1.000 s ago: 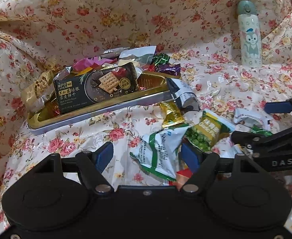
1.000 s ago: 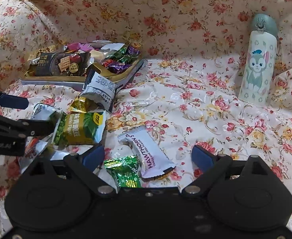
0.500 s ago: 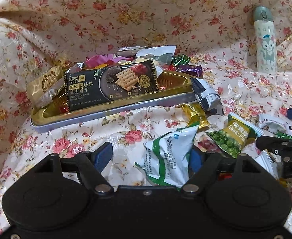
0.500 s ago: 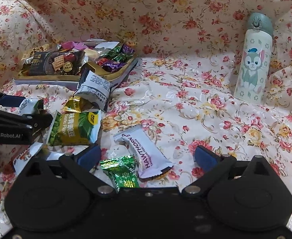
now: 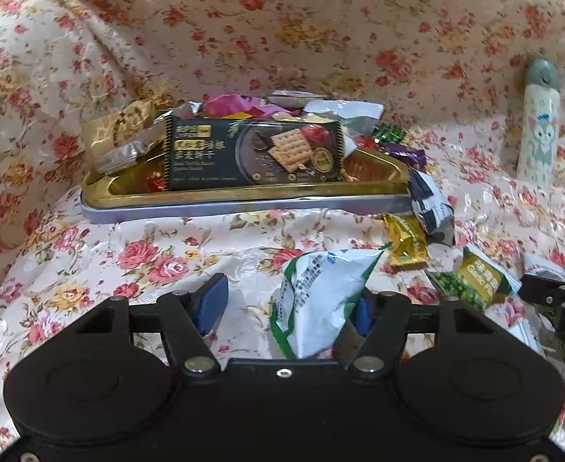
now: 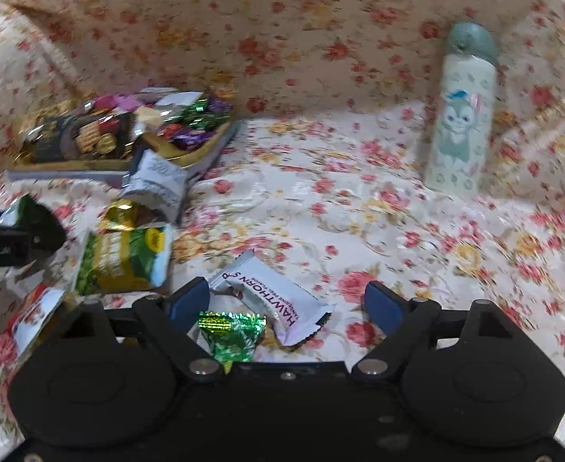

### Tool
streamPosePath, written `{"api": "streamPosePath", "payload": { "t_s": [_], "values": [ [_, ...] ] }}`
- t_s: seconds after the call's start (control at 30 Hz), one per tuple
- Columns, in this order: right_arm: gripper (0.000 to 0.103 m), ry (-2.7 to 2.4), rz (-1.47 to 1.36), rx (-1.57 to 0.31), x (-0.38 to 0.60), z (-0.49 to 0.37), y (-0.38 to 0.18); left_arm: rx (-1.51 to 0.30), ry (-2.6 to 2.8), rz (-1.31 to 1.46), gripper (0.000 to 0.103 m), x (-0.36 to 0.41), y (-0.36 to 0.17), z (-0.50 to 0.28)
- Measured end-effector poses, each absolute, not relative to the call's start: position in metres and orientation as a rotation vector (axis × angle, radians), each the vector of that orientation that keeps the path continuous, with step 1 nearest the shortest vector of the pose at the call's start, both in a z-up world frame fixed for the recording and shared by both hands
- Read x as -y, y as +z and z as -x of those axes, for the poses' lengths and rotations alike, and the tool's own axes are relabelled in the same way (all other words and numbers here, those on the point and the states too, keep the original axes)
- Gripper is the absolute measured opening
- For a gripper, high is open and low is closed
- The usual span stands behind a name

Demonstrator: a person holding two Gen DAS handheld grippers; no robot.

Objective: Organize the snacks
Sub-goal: 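Reach the left tool toward the green-and-white pack while the right tool approaches the green candy, then grasp the green-and-white pack with the left tool while the right tool grasps the white printed packet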

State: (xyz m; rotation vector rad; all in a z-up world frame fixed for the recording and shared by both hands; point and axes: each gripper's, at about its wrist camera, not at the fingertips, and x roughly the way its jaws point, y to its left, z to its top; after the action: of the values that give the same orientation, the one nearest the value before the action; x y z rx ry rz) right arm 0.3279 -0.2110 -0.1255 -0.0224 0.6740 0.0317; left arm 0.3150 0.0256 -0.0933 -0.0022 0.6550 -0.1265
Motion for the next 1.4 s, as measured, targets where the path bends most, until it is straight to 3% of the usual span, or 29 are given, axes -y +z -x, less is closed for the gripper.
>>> {"api": "streamPosePath", "payload": {
  "t_s": [0.2, 0.47, 0.53, 0.73, 0.87, 1.1, 1.4],
  "values": [
    [0.083, -0.029, 0.013, -0.705, 0.219, -0.338, -0.111, -0.65, -0.12, 0.069, 0.065, -0.036, -0.094, -0.317],
    [0.083, 0.111, -0.002, -0.671, 0.176, -0.37, -0.072, -0.642, -0.137, 0.098, 0.063, -0.04, -0.095, -0.315],
    [0.083, 0.151, 0.037, -0.673, 0.156, -0.38, -0.072, -0.637, -0.16, 0.082, 0.055, -0.037, -0.095, -0.313],
    [0.083, 0.146, 0.088, -0.724, 0.126, -0.405, -0.086, -0.613, -0.223, -0.012, 0.046, -0.023, -0.094, -0.305],
    [0.081, 0.108, 0.043, -0.759, 0.135, -0.414, -0.094, -0.61, -0.23, -0.011, 0.043, -0.022, -0.095, -0.305],
    [0.063, 0.045, -0.066, -0.808, 0.177, -0.399, -0.1, -0.607, -0.229, -0.011, 0.043, -0.022, -0.096, -0.306],
    [0.059, -0.057, -0.096, -0.84, 0.239, -0.354, -0.105, -0.607, -0.23, -0.009, 0.043, -0.022, -0.096, -0.306]
  ]
}}
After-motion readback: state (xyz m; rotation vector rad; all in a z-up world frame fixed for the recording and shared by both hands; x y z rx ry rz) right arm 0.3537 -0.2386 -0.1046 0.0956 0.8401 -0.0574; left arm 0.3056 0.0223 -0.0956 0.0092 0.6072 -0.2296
